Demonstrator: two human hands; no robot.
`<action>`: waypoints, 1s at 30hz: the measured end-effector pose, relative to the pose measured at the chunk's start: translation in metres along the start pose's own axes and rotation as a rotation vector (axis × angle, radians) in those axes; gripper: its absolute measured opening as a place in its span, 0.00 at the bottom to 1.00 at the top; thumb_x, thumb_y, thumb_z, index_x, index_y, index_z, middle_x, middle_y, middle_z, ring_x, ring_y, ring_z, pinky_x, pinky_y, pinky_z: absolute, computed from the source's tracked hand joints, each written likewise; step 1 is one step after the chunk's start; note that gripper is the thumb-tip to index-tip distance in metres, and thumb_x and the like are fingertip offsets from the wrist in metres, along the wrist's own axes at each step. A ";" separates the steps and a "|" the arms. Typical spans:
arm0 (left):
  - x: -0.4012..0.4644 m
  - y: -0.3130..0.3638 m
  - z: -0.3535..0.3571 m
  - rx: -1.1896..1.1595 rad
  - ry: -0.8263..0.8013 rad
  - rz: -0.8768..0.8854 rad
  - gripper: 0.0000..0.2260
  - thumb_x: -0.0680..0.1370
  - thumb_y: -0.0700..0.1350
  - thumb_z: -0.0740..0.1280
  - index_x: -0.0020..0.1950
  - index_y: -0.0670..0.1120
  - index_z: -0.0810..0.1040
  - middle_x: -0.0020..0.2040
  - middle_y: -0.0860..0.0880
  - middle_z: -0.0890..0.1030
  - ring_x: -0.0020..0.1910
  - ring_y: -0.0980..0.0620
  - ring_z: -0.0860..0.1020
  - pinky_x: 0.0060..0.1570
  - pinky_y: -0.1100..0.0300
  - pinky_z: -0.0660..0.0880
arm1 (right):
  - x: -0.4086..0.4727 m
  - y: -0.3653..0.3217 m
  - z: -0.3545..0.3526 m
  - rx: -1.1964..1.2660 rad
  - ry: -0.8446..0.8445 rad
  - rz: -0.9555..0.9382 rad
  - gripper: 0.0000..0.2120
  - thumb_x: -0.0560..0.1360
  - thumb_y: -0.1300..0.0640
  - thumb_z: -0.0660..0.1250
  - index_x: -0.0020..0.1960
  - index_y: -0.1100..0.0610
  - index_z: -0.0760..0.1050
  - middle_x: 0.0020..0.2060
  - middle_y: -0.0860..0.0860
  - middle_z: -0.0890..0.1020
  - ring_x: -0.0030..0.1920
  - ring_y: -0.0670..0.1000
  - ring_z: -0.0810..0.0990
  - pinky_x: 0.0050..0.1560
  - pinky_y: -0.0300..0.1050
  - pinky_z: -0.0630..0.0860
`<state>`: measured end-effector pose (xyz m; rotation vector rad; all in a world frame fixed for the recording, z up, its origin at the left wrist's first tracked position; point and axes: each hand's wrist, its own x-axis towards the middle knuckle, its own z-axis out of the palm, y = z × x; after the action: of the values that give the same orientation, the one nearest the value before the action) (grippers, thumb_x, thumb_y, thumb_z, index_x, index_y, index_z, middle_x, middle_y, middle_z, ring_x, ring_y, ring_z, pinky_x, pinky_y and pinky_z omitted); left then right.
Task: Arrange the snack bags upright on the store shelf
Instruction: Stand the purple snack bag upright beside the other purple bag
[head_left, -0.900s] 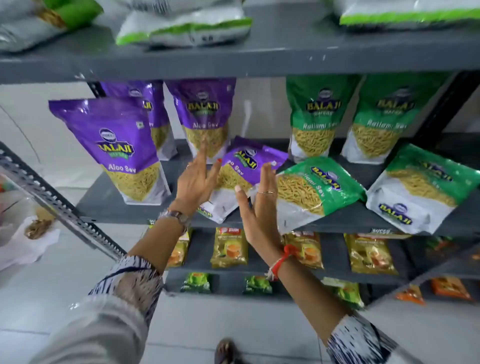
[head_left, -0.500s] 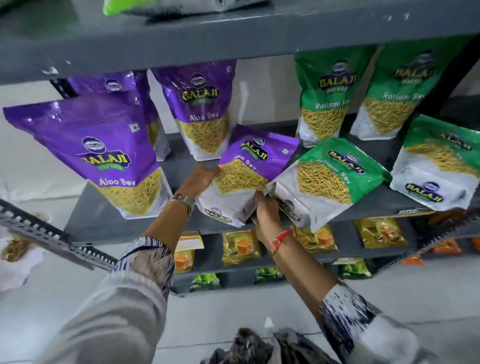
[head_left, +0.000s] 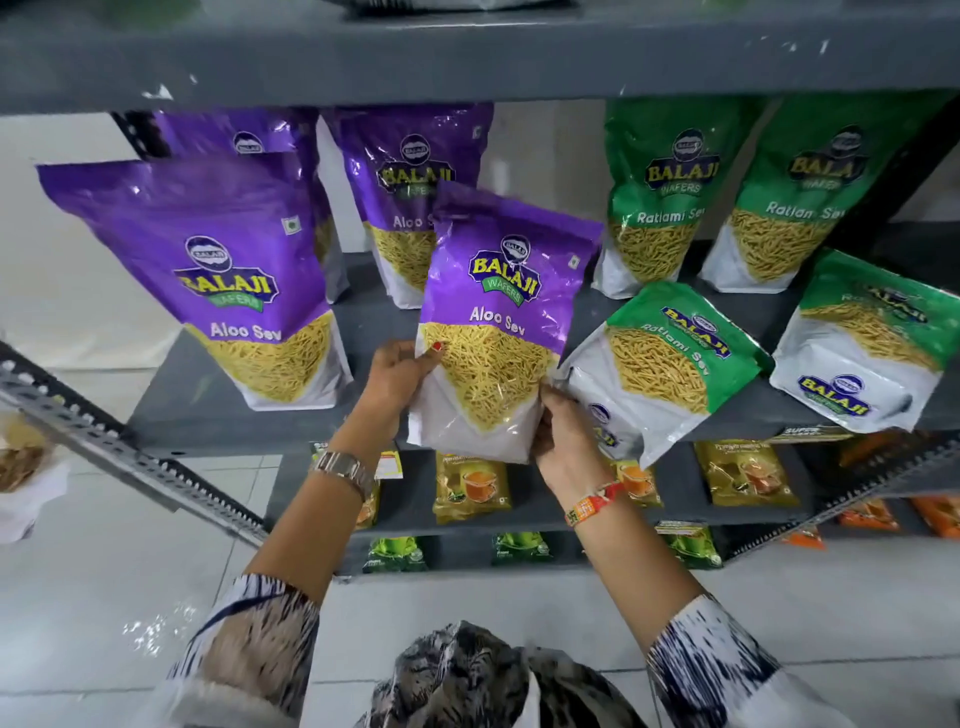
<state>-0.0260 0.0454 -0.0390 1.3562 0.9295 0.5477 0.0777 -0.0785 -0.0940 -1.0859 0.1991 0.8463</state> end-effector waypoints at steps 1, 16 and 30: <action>-0.007 -0.004 -0.004 -0.037 0.007 0.022 0.04 0.76 0.37 0.64 0.42 0.41 0.73 0.24 0.55 0.79 0.22 0.62 0.75 0.23 0.71 0.71 | -0.004 -0.002 -0.002 -0.009 -0.028 -0.014 0.05 0.76 0.59 0.63 0.49 0.55 0.78 0.47 0.53 0.81 0.48 0.53 0.80 0.52 0.51 0.78; -0.110 -0.003 -0.024 -0.285 0.051 0.335 0.10 0.76 0.37 0.63 0.53 0.48 0.79 0.44 0.54 0.85 0.42 0.56 0.81 0.37 0.65 0.77 | -0.093 -0.035 -0.020 -0.080 -0.453 -0.303 0.10 0.78 0.62 0.58 0.47 0.56 0.78 0.38 0.45 0.86 0.42 0.42 0.83 0.41 0.35 0.78; -0.028 -0.021 -0.032 -0.221 0.068 0.311 0.10 0.75 0.30 0.62 0.54 0.40 0.73 0.46 0.49 0.82 0.42 0.60 0.81 0.45 0.65 0.78 | -0.022 -0.015 0.029 -0.231 -0.350 -0.314 0.16 0.80 0.63 0.55 0.65 0.54 0.69 0.52 0.46 0.80 0.52 0.44 0.79 0.56 0.54 0.75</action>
<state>-0.0711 0.0373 -0.0514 1.2932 0.6915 0.9117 0.0658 -0.0683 -0.0577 -1.1265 -0.3623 0.7710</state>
